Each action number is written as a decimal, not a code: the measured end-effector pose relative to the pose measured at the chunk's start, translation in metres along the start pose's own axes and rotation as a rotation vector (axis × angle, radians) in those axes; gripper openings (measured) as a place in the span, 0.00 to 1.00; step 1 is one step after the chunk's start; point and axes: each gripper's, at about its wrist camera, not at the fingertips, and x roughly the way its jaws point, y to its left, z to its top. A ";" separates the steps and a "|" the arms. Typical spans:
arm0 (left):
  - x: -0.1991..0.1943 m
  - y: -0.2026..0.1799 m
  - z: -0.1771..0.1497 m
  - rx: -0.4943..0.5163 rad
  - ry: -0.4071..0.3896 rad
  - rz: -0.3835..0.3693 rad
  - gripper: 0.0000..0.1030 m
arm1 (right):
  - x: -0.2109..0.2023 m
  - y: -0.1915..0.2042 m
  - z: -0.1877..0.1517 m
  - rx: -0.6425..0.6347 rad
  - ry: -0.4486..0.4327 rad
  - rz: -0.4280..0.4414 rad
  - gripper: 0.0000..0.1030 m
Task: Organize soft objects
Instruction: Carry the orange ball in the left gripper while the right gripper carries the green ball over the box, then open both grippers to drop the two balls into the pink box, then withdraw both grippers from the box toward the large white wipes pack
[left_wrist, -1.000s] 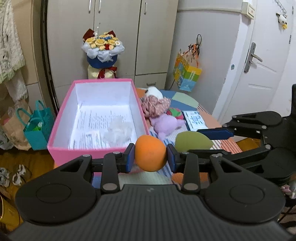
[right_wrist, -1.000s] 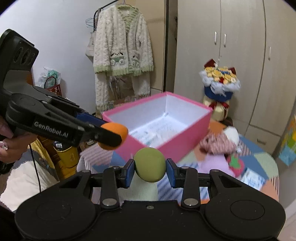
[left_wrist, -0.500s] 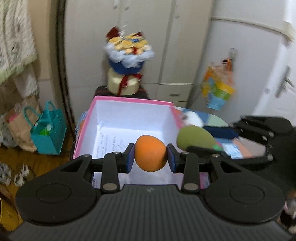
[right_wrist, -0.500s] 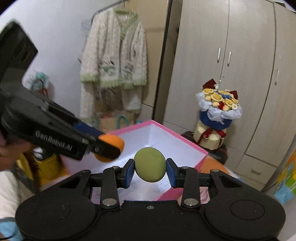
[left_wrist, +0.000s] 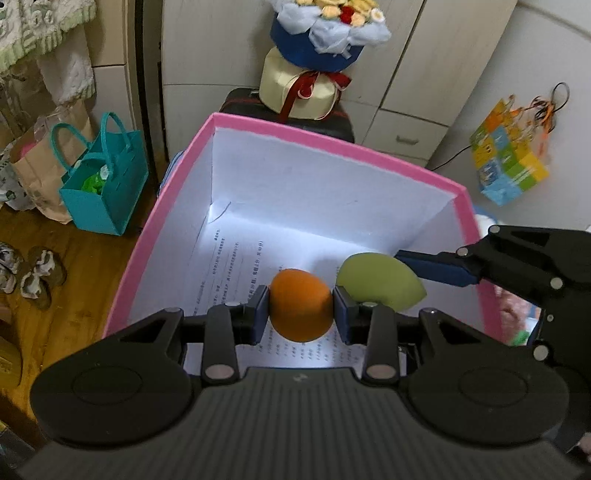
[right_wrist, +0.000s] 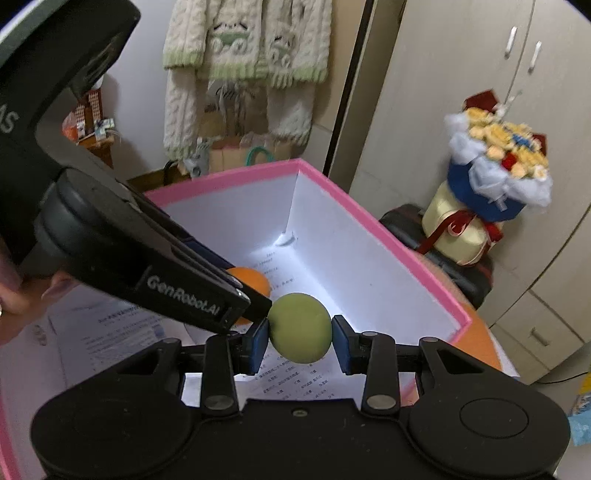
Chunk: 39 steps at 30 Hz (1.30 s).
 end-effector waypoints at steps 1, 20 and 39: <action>0.004 0.001 0.001 -0.013 0.005 0.003 0.35 | 0.004 0.000 0.000 -0.005 0.007 0.003 0.40; -0.015 0.002 -0.001 0.027 -0.046 -0.016 0.53 | -0.016 -0.003 -0.006 0.066 -0.055 0.030 0.51; -0.152 -0.022 -0.075 0.292 -0.217 -0.034 0.61 | -0.145 0.042 -0.055 0.210 -0.206 -0.118 0.71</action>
